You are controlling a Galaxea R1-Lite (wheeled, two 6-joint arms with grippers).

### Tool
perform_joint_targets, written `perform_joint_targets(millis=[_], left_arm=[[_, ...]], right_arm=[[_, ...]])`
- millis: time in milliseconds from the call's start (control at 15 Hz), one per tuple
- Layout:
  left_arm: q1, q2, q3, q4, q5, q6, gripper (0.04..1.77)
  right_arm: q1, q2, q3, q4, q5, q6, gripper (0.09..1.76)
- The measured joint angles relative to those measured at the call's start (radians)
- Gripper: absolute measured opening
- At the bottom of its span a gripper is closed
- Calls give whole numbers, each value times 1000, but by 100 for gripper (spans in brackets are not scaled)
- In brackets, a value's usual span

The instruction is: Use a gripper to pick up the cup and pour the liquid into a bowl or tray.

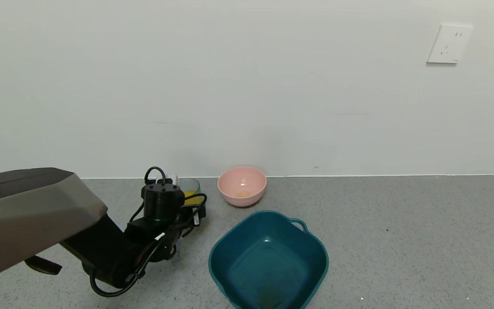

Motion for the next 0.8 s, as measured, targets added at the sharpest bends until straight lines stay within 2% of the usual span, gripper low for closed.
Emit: perform_joint_targets(millis=[533,800], left_arm=[[1,50,-70,-5,18,16,172],[1,86,-94,-36,59,26,172]], right_arm=[[0,0,0,0,0,-1,171],[0,0,0,0,0,0,171]])
